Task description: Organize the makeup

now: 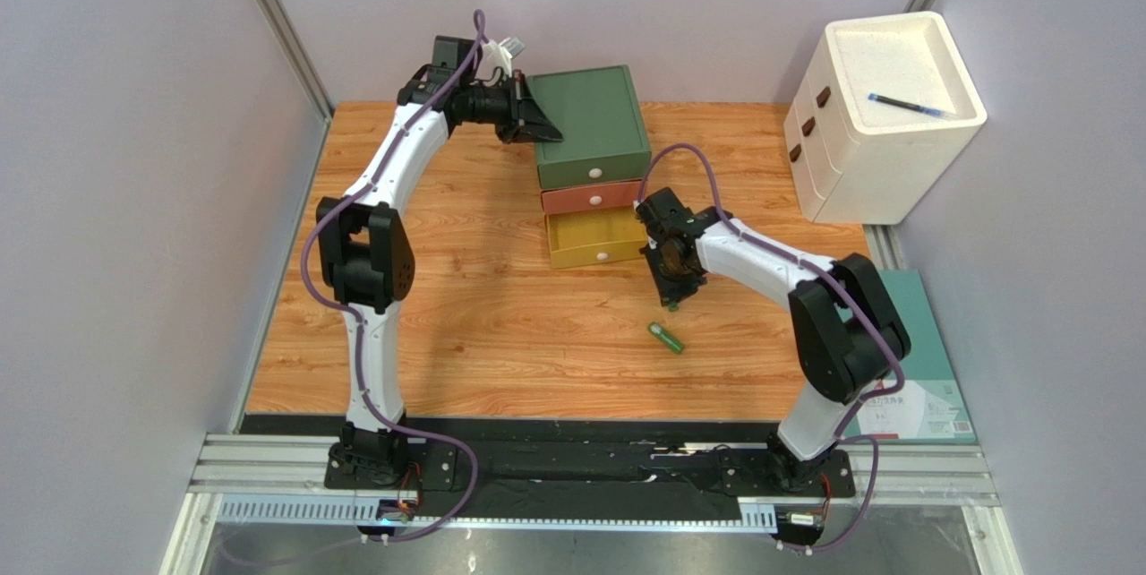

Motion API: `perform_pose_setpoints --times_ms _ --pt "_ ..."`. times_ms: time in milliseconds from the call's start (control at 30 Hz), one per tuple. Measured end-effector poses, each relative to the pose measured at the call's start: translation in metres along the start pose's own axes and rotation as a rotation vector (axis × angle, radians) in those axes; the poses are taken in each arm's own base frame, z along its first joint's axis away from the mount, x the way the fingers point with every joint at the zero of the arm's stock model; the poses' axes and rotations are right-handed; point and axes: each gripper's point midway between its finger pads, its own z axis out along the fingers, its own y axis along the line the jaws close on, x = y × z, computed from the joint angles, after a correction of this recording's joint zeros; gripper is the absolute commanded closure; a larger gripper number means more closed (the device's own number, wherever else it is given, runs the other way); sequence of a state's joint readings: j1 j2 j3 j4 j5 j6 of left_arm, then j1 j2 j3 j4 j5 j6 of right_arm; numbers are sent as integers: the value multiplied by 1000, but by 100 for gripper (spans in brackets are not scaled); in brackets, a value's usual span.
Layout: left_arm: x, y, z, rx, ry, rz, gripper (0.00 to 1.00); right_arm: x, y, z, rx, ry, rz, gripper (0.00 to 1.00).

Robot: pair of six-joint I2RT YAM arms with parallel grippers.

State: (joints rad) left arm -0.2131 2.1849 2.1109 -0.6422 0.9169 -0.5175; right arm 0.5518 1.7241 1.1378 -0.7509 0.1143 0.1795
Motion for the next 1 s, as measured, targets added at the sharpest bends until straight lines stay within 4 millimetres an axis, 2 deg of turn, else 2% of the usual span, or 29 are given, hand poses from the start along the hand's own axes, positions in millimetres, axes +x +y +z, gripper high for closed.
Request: perform_pose_setpoints --times_ms 100,167,300,400,533,800,900,1000 --pt "1 0 0 0 -1 1 100 -12 0 -25 -16 -69 8 100" --pt "1 0 -1 1 -2 1 100 -28 1 -45 -33 -141 15 100" --pt "0 0 0 2 -4 4 100 -71 6 -80 -61 -270 19 100" --pt "0 0 -1 2 -4 4 100 -101 12 -94 -79 -328 16 99" --pt "1 0 -1 2 -4 5 100 -128 22 -87 -101 -340 7 96" --pt "1 -1 -1 1 -4 5 100 -129 30 -49 -105 -263 0 87" --pt "1 0 -1 0 -3 3 100 -132 32 -47 -109 -270 18 84" --pt "1 0 -1 -1 -2 2 100 -139 34 -48 -116 -295 41 76"
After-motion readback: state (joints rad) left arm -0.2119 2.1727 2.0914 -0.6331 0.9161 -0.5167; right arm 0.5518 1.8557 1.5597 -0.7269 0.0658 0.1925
